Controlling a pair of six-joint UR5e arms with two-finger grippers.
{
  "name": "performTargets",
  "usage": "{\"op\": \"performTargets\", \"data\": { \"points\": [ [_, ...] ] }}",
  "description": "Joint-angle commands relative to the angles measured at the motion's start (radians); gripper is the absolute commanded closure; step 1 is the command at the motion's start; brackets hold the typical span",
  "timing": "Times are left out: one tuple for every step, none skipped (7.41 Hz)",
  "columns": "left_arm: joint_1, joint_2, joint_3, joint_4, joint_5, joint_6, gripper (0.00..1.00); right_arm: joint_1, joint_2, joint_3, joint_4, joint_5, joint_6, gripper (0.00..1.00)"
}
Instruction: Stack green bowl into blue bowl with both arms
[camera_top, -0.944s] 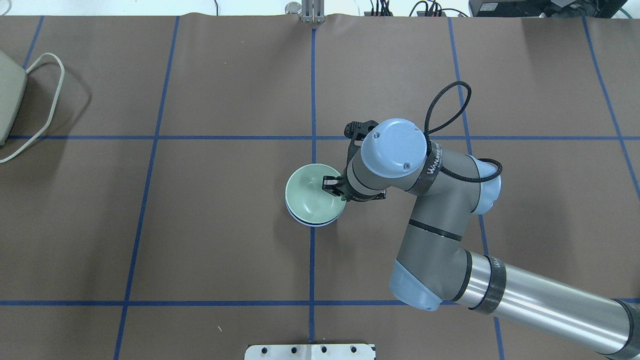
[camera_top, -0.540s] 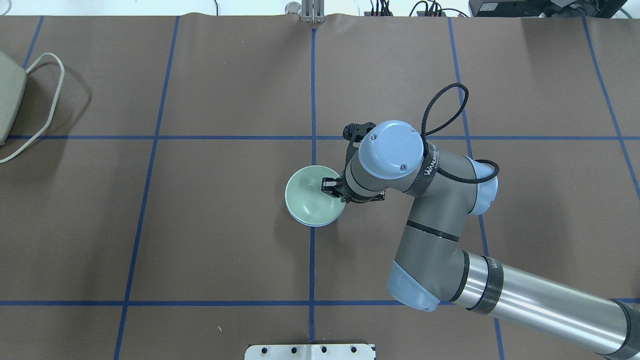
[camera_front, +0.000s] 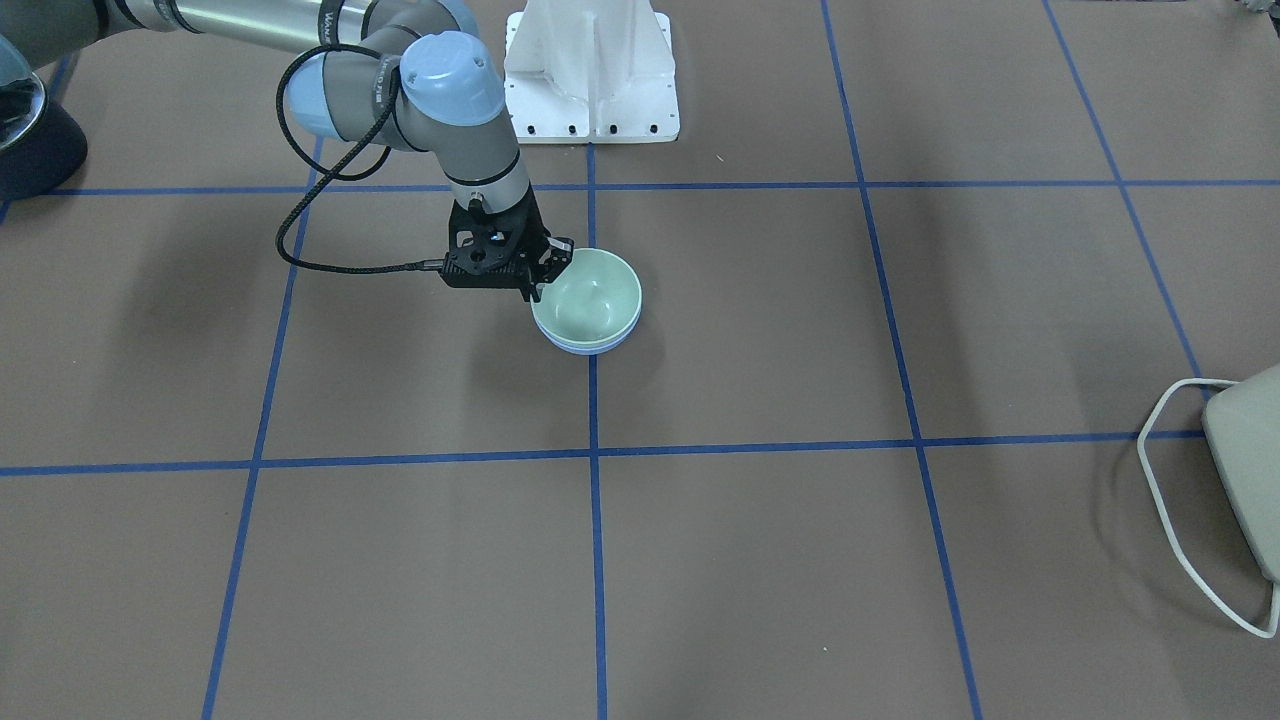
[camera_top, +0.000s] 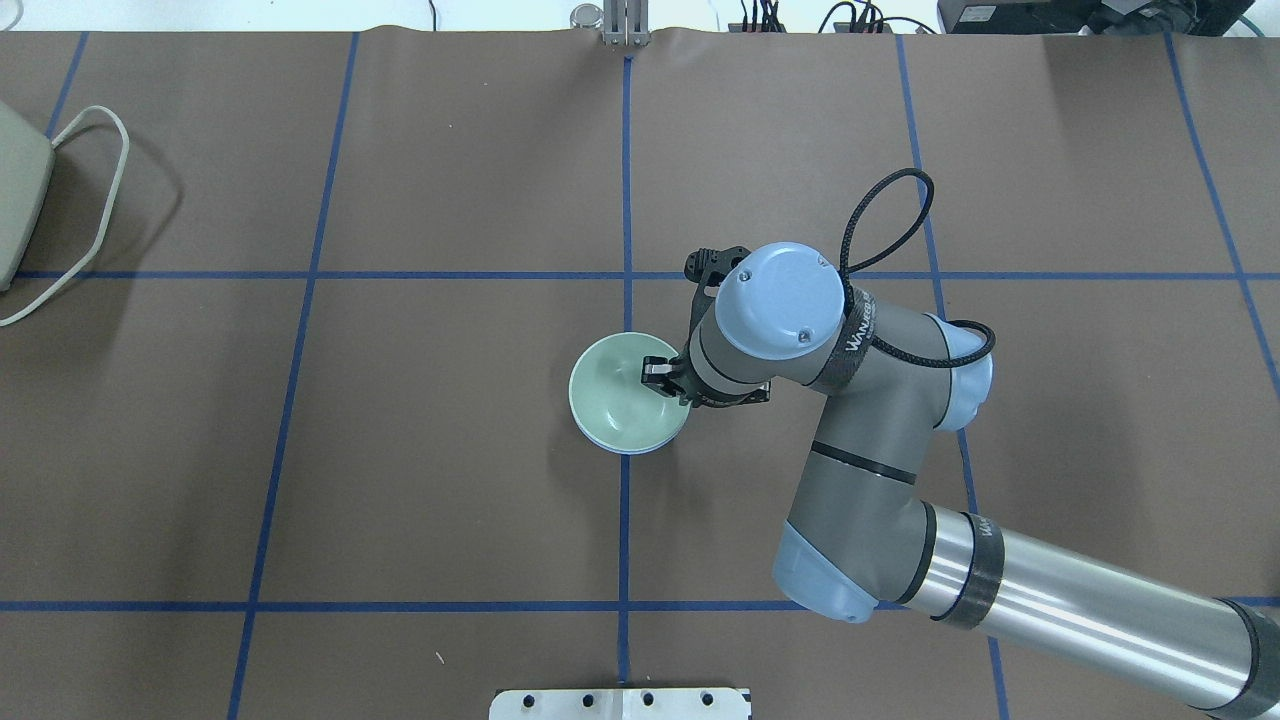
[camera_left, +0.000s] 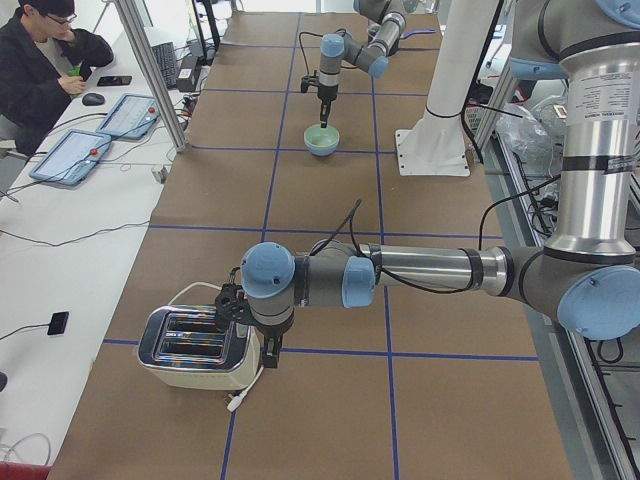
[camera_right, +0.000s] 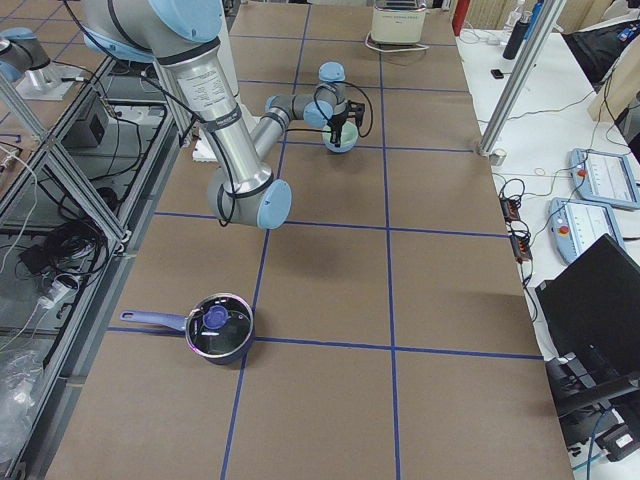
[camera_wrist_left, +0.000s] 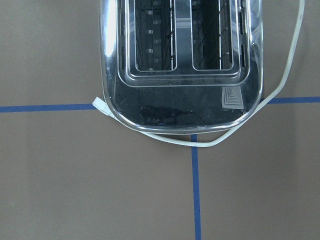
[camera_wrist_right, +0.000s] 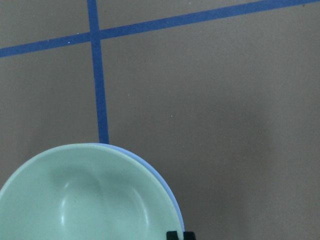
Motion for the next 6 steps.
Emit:
{"op": "performTargets", "data": {
  "points": [
    [0.0, 0.017, -0.001, 0.0, 0.001, 0.003, 0.01, 0.002, -0.001, 0.016, 0.008, -0.023, 0.001, 0.0],
    [0.0, 0.018, -0.001, 0.0, 0.001, 0.003, 0.01, 0.041, -0.005, 0.045, -0.006, -0.021, 0.0, 0.0],
    [0.0, 0.018, 0.0, 0.0, 0.0, 0.003, 0.02, 0.113, -0.021, 0.051, -0.013, 0.043, -0.006, 0.0],
    [0.0, 0.018, -0.001, 0.0, 0.0, 0.0, 0.02, 0.214, -0.038, 0.051, -0.073, 0.116, -0.102, 0.0],
    [0.002, 0.018, -0.003, 0.001, -0.002, -0.003, 0.01, 0.315, -0.059, 0.048, -0.123, 0.152, -0.318, 0.0],
    [0.002, 0.015, -0.015, 0.005, 0.0, -0.011, 0.01, 0.42, -0.121, 0.047, -0.122, 0.185, -0.503, 0.0]
  ]
}}
